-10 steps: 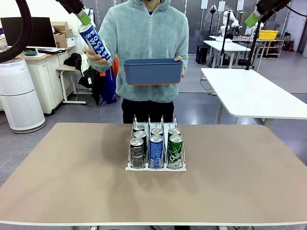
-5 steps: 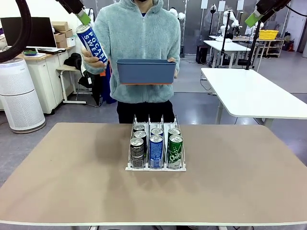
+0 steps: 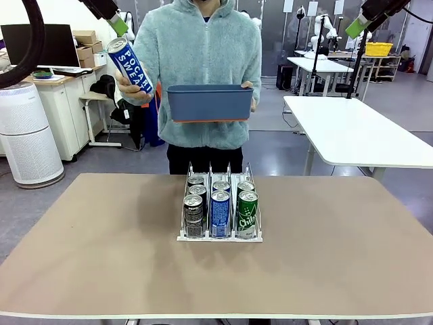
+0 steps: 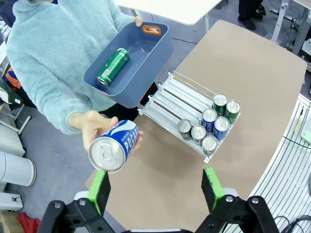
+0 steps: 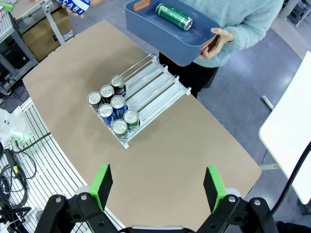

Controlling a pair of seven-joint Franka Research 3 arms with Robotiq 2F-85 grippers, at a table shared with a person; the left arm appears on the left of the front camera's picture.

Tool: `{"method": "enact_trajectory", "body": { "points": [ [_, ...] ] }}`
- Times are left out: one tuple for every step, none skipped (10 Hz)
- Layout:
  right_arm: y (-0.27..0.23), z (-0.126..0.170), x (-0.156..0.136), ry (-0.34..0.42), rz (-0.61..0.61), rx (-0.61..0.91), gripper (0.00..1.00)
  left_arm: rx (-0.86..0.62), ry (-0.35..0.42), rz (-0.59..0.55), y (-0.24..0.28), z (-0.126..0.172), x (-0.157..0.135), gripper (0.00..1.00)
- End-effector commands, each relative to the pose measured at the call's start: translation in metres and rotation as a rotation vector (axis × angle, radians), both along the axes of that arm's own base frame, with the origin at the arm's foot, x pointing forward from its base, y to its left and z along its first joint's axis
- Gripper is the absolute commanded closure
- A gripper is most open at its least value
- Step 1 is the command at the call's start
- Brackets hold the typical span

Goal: Fill the beverage cans into the dispenser.
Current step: Pick up the Ionic drink handed by the human.

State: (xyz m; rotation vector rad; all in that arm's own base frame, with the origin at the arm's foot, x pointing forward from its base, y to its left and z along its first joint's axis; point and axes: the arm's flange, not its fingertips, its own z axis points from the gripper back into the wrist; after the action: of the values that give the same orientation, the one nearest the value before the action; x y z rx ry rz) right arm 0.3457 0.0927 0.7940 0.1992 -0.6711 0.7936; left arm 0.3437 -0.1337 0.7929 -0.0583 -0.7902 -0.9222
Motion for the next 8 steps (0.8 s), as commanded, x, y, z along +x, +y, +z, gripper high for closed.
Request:
{"method": "enact_trajectory", "body": {
  "points": [
    [0.0003, 0.0001, -0.0003, 0.003, -0.006, 0.005, 0.00, 0.002, 0.001, 0.002, 0.0016, -0.0014, -0.0001, 0.00],
    [0.0003, 0.0001, -0.0003, 0.003, -0.006, 0.005, 0.00, 0.002, 0.001, 0.002, 0.0016, -0.0014, -0.0001, 0.00],
    [0.0003, 0.0001, -0.0003, 0.003, -0.006, 0.005, 0.00, 0.002, 0.001, 0.002, 0.0016, -0.0014, -0.0001, 0.00],
    [0.0003, 0.0001, -0.0003, 0.003, -0.006, 0.005, 0.00, 0.002, 0.001, 0.002, 0.0016, -0.0014, -0.0001, 0.00],
    [0.0003, 0.0001, -0.0003, 0.003, -0.006, 0.005, 0.00, 0.002, 0.001, 0.002, 0.0016, -0.0014, -0.0001, 0.00],
    [0.0003, 0.0001, -0.0003, 0.003, -0.006, 0.005, 0.00, 0.002, 0.001, 0.002, 0.0016, -0.0014, -0.0001, 0.00],
    [0.0003, 0.0001, -0.0003, 0.003, -0.006, 0.005, 0.00, 0.002, 0.001, 0.002, 0.0016, -0.0014, -0.0001, 0.00],
    [0.0003, 0.0001, -0.0003, 0.003, -0.006, 0.005, 0.00, 0.000, 0.000, 0.000, 0.0000, 0.0000, 0.0000, 0.00]
  ]
}}
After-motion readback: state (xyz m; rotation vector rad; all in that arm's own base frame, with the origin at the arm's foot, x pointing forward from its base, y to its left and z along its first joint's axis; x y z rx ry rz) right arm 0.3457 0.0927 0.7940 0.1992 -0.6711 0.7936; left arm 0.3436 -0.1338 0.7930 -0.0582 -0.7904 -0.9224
